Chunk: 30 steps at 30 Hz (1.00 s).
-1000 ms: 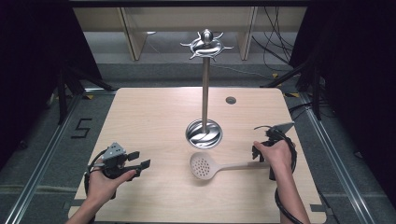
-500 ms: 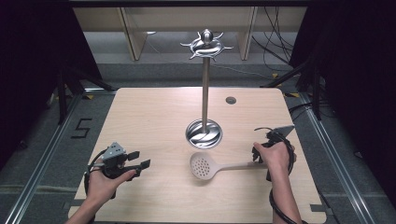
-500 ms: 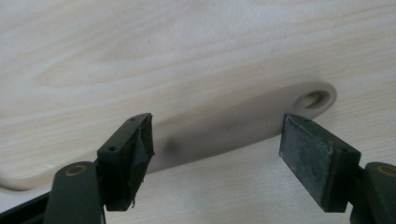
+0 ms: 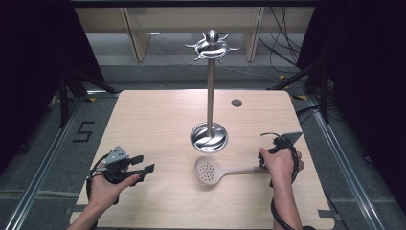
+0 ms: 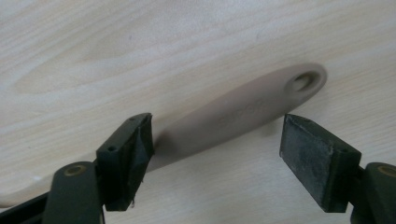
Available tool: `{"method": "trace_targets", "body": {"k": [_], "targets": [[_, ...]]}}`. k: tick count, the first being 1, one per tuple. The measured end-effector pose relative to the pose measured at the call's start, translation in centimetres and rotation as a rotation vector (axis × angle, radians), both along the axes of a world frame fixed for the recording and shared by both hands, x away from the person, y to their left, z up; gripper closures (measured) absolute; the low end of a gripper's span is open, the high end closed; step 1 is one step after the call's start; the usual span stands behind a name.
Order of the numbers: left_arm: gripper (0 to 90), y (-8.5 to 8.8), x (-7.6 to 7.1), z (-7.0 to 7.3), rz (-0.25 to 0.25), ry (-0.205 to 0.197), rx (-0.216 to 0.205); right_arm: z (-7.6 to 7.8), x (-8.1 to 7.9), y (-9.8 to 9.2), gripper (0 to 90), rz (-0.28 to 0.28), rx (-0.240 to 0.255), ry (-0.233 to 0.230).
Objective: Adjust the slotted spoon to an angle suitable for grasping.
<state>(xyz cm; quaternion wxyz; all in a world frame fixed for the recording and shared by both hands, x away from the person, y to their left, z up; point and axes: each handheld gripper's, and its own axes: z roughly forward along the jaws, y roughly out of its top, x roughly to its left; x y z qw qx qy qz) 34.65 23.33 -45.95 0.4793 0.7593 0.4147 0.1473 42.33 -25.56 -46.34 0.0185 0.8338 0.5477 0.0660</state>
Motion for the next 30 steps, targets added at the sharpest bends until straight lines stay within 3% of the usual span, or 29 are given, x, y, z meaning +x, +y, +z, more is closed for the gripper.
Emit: {"method": "trace_targets", "body": {"k": [4,12,14,17,18,19,20,22,24,25,27,28,30], "targets": [[37.2,-0.1,0.0,0.0,0.003,0.001,0.000,0.0,-0.1,-0.3,26.4,0.016,0.008,0.005],[37.3,-0.1,0.0,0.0,-0.003,-0.002,0.009,-0.5,0.0,-1.0,26.0,-0.008,0.052,0.009],[37.3,-0.1,0.0,-0.1,-0.001,0.001,0.002,-0.5,0.2,-0.8,24.4,-0.039,0.055,0.025],[37.3,-0.1,-0.1,0.0,0.002,0.004,0.006,-0.7,0.4,-0.6,22.7,-0.043,0.049,0.026],[37.2,-0.1,-0.1,0.0,0.002,0.004,0.006,-1.3,0.3,-0.9,21.8,0.032,-0.003,0.032],[37.3,-0.1,-0.1,0.0,0.002,0.005,0.007,-1.3,0.6,-0.5,20.9,-0.007,0.015,0.044],[37.3,0.0,0.0,0.0,-0.005,0.004,-0.002,-1.5,0.7,-0.4,20.9,0.010,-0.002,0.038],[37.3,0.0,0.0,0.0,-0.001,-0.002,0.001,-1.3,1.0,0.1,20.7,-0.041,0.016,0.041],[37.3,0.0,0.0,0.0,-0.002,-0.002,-0.001,-1.4,1.0,0.1,20.8,-0.031,0.008,0.038],[37.3,0.1,0.1,0.0,-0.008,-0.008,-0.001,-1.3,1.1,0.5,20.8,-0.069,0.021,0.065],[37.3,0.1,0.0,0.0,-0.005,0.001,-0.002,-1.3,1.1,0.5,20.9,-0.051,0.014,0.064],[37.4,0.0,0.0,0.0,-0.005,0.002,-0.001,-1.3,1.0,0.3,21.0,-0.014,0.001,0.064],[37.4,0.0,0.0,0.0,-0.005,0.001,-0.001,-1.3,1.1,0.5,21.9,-0.009,-0.003,0.054]]}}
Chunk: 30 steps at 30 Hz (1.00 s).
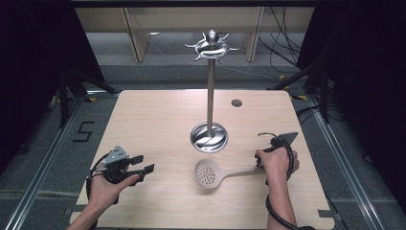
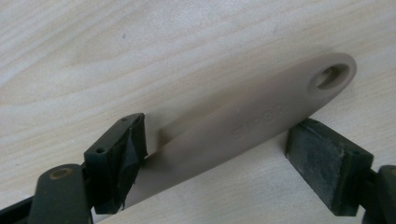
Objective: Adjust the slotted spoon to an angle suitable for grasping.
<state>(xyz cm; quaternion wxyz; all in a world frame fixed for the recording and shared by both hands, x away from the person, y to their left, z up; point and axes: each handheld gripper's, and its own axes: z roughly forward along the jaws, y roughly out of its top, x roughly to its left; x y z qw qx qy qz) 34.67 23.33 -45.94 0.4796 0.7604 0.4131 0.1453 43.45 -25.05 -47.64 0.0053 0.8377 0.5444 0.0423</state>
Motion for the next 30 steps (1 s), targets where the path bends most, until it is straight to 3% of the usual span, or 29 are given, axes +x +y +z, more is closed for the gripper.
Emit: {"method": "trace_targets", "body": {"k": [2,3,7,8,9,10,11,13,18,19,21,22,24,27,29,30], "targets": [[37.4,-0.1,0.0,0.0,0.001,0.001,-0.004,0.1,0.1,0.4,23.6,-0.015,-0.003,0.009],[37.5,0.0,0.0,0.0,-0.001,0.001,0.000,0.1,0.1,0.1,26.7,0.055,-0.028,0.003],[37.6,0.0,0.0,-0.1,0.001,-0.001,-0.001,0.3,0.2,0.4,35.7,0.077,-0.040,0.006],[37.6,0.0,0.0,-0.1,0.002,0.000,0.000,0.3,0.2,0.1,37.5,0.130,-0.055,0.006],[37.7,0.0,0.0,-0.1,0.001,0.000,0.001,0.2,0.3,0.1,39.2,0.149,-0.059,0.001],[37.7,0.0,0.0,-0.1,0.001,0.000,0.001,0.2,0.3,0.1,39.2,0.149,-0.059,0.001],[37.7,0.0,0.0,-0.1,0.004,0.003,0.005,0.4,0.6,0.7,43.4,0.088,-0.045,0.026],[37.8,0.0,0.0,-0.1,0.003,0.000,0.010,0.4,0.6,0.3,47.3,0.203,-0.073,0.005],[37.9,0.0,0.0,-0.2,0.003,0.005,0.004,0.4,0.8,0.6,56.7,0.254,-0.081,-0.023],[37.9,0.0,0.0,-0.2,0.001,0.005,-0.003,0.6,1.0,0.7,58.3,0.258,-0.078,-0.003],[37.9,0.0,0.1,-0.2,-0.002,0.000,0.000,0.5,1.0,0.4,61.5,0.316,-0.083,-0.015],[37.9,0.0,0.1,-0.2,-0.002,0.001,0.000,0.6,1.1,0.5,62.9,0.317,-0.077,-0.013],[38.0,0.0,0.0,-0.1,0.009,0.008,0.007,0.7,1.1,1.3,65.1,0.239,-0.046,-0.005],[38.0,0.0,0.0,-0.1,0.010,0.008,0.008,0.5,1.1,1.2,67.1,0.275,-0.046,-0.043],[38.0,0.1,0.0,-0.1,0.003,0.005,0.002,0.6,1.2,0.9,68.0,0.333,-0.064,-0.026],[38.0,0.1,0.0,-0.1,0.003,0.005,0.002,0.6,1.2,0.9,68.0,0.333,-0.064,-0.026]]}}
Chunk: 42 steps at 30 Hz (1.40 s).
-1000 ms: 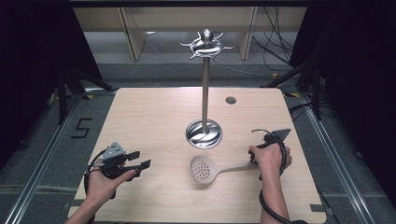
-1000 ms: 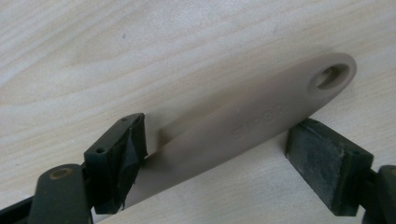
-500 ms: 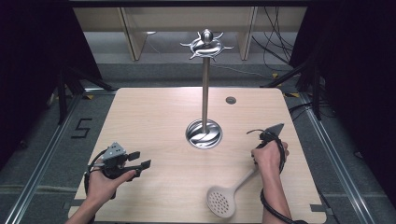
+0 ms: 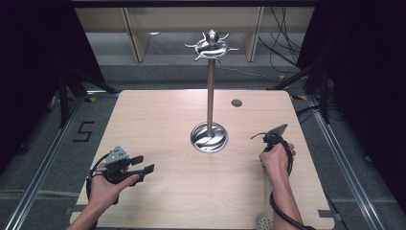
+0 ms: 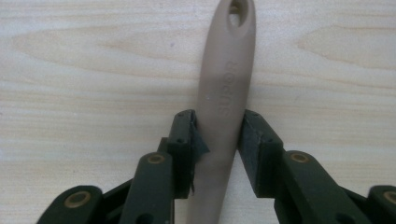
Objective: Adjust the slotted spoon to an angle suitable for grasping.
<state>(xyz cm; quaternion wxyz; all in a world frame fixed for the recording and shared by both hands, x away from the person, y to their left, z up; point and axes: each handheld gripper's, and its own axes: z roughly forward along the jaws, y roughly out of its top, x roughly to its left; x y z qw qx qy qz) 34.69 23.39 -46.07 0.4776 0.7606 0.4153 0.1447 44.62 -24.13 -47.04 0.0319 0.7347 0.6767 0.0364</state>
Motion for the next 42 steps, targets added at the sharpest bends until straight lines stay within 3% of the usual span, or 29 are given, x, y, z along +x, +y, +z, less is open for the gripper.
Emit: {"method": "trace_targets", "body": {"k": [1,2,3,4,5,8,10,11,14,16,17,18,19,20,21,22,23,24,25,28,29,31,34,35,36,38,39,40,42], "targets": [[38.0,0.0,0.0,0.0,0.000,0.000,-0.001,0.2,0.0,0.3,68.5,-0.041,0.024,0.016],[38.0,0.0,0.0,0.0,0.008,0.001,0.006,0.2,0.0,0.3,68.5,-0.041,0.024,0.016],[38.0,0.0,-0.1,0.0,0.009,0.003,0.006,0.1,0.0,-0.1,68.6,0.006,0.011,0.006],[38.0,0.0,-0.1,0.0,0.009,0.002,0.007,0.1,0.0,-0.2,68.8,0.014,0.017,0.007],[38.0,0.0,0.0,0.0,0.011,0.002,0.008,0.0,0.1,-0.7,69.0,0.087,0.014,-0.008],[38.1,0.0,0.0,0.0,0.010,0.002,0.010,0.1,0.2,-0.2,69.1,0.056,0.034,-0.010],[38.1,0.0,0.0,0.0,0.008,-0.002,0.004,0.0,-0.1,-0.6,69.1,0.114,0.059,-0.042],[38.1,0.1,0.0,0.0,0.007,-0.002,0.005,0.0,-0.3,-0.6,69.1,0.114,0.065,-0.062],[38.3,0.0,0.0,0.0,0.009,0.002,0.009,0.1,-0.4,-0.7,69.1,0.126,0.081,-0.065],[38.3,0.0,-0.1,0.0,0.004,0.000,0.009,0.4,-0.8,-0.5,69.1,0.082,0.136,-0.077],[38.4,0.0,-0.1,0.0,0.000,-0.003,0.009,0.5,-0.8,-1.1,69.1,0.149,0.134,-0.089],[38.4,0.0,-0.1,0.0,0.000,-0.003,0.009,0.5,-0.8,-1.1,69.1,0.149,0.134,-0.089],[38.4,0.0,-0.1,0.0,0.001,-0.004,0.009,0.3,-0.7,-1.6,69.1,0.211,0.132,-0.134],[38.3,0.0,0.0,0.0,0.001,-0.003,0.009,0.5,-0.9,-1.5,69.2,0.171,0.141,-0.115],[38.4,0.0,0.0,0.0,0.002,-0.003,0.010,0.6,-1.1,-1.7,69.2,0.194,0.171,-0.150],[38.4,0.0,0.0,0.0,0.002,-0.003,0.012,0.6,-1.1,-1.7,69.2,0.194,0.171,-0.150],[38.5,0.0,0.0,0.0,0.002,-0.004,0.010,1.1,-1.5,-1.6,69.3,0.153,0.239,-0.131],[38.5,0.0,0.0,0.0,0.002,-0.004,0.010,1.1,-1.5,-1.6,69.3,0.153,0.239,-0.131],[38.5,-0.1,-0.1,0.0,0.003,-0.004,0.007,1.0,-1.5,-2.4,69.3,0.245,0.246,-0.200],[38.6,0.0,0.0,0.0,-0.002,-0.007,0.020,1.5,-2.0,-2.6,69.3,0.221,0.281,-0.205],[38.6,-0.1,-0.1,0.0,0.005,-0.001,0.015,1.7,-2.4,-3.0,69.3,0.246,0.325,-0.236],[38.6,-0.1,-0.1,0.0,0.002,-0.006,0.016,2.2,-2.9,-3.2,69.3,0.224,0.350,-0.248],[38.6,-0.2,-0.1,-0.1,-0.005,-0.004,0.008,2.5,-3.3,-3.3,69.3,0.234,0.355,-0.271],[38.6,-0.2,-0.1,-0.1,-0.006,-0.002,0.010,2.7,-3.5,-3.5,69.3,0.272,0.349,-0.300],[38.6,-0.2,-0.1,-0.1,-0.006,-0.002,0.010,2.7,-3.5,-3.5,69.3,0.272,0.349,-0.300],[38.6,-0.1,-0.1,-0.1,-0.005,-0.003,0.008,3.1,-3.9,-3.8,69.3,0.323,0.347,-0.354],[38.6,-0.1,-0.1,-0.1,-0.004,-0.001,0.008,3.4,-4.2,-3.7,69.3,0.311,0.361,-0.356],[38.6,-0.1,-0.1,-0.1,-0.004,-0.001,0.008,3.4,-4.3,-3.9,69.3,0.348,0.360,-0.407],[38.6,-0.1,0.0,-0.1,-0.007,-0.001,0.011,4.0,-4.8,-3.8,69.3,0.345,0.375,-0.412]]}}
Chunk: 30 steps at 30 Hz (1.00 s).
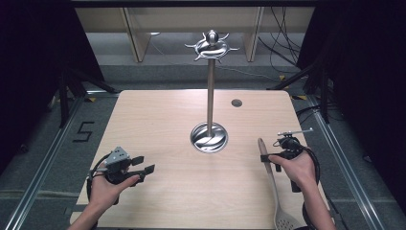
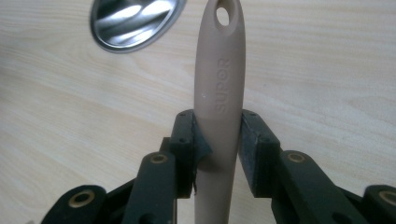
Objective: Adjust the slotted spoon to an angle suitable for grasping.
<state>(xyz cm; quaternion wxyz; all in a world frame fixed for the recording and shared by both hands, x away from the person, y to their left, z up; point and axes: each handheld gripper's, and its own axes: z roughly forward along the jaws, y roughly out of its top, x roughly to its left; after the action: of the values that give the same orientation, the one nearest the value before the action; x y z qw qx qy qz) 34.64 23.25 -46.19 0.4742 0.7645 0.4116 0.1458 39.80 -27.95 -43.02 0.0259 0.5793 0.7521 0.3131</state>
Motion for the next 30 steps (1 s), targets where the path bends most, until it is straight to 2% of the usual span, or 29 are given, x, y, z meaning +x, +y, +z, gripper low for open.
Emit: {"method": "trace_targets", "body": {"k": [2,3,4,6,12,13,14,15,18,19,20,21,22,23,24,25,26,27,30], "targets": [[38.6,0.0,0.0,0.0,0.006,0.001,0.007,0.2,-0.3,0.0,69.3,-0.013,0.000,-0.011],[38.6,-0.1,0.0,-0.1,-0.005,-0.004,0.000,0.9,-1.1,0.4,69.3,-0.052,0.039,0.018],[38.6,-0.1,0.0,0.0,-0.001,0.000,0.006,1.1,-1.3,0.3,69.3,-0.045,0.029,-0.005],[38.6,-0.2,-0.1,0.0,0.002,0.001,0.011,1.6,-1.7,0.3,69.3,-0.053,0.021,-0.012],[38.6,-0.1,-0.1,0.0,0.004,0.002,0.011,2.7,-2.4,0.3,69.3,-0.047,0.049,-0.042],[38.6,-0.1,-0.1,0.0,0.003,0.002,0.011,2.9,-2.5,0.2,69.4,-0.027,0.045,-0.092],[38.6,-0.1,-0.1,0.0,0.003,0.002,0.011,2.9,-2.5,0.2,69.4,-0.027,0.045,-0.092],[38.6,-0.1,-0.1,0.0,0.003,0.003,0.010,3.1,-2.6,0.2,69.4,-0.015,0.047,-0.129],[38.6,-0.1,-0.1,0.0,0.005,0.002,0.011,3.3,-2.7,0.1,69.4,-0.014,0.054,-0.150],[38.6,-0.1,-0.1,0.0,0.007,0.000,0.008,3.3,-2.9,0.0,69.4,-0.008,0.085,-0.196],[38.6,-0.1,-0.1,0.0,0.007,0.000,0.008,3.3,-2.9,0.0,69.4,-0.008,0.085,-0.196],[38.6,-0.1,0.0,0.0,-0.001,0.000,-0.002,3.5,-3.1,-0.2,69.4,-0.009,0.088,-0.231],[38.6,-0.1,0.0,0.0,-0.001,0.000,-0.002,3.5,-3.1,-0.2,69.4,-0.009,0.088,-0.231],[38.6,-0.2,0.1,0.0,-0.008,-0.004,0.002,3.6,-3.4,-0.7,69.4,0.013,0.074,-0.280],[38.7,-0.2,0.1,0.0,-0.008,-0.004,0.002,3.6,-3.4,-0.7,69.4,0.013,0.074,-0.280],[38.6,-0.4,0.1,0.0,-0.010,0.005,-0.006,3.9,-3.7,-1.0,69.4,0.025,0.086,-0.295],[38.6,-0.5,0.1,0.0,-0.011,0.003,-0.005,4.0,-4.0,-1.0,69.4,0.011,0.111,-0.304],[38.6,-0.5,0.1,0.0,-0.011,0.003,-0.005,4.1,-4.0,-1.2,69.4,0.033,0.121,-0.324],[38.6,-0.6,0.2,-0.1,-0.013,0.006,-0.001,4.4,-4.4,-1.2,69.4,0.017,0.132,-0.317]]}}
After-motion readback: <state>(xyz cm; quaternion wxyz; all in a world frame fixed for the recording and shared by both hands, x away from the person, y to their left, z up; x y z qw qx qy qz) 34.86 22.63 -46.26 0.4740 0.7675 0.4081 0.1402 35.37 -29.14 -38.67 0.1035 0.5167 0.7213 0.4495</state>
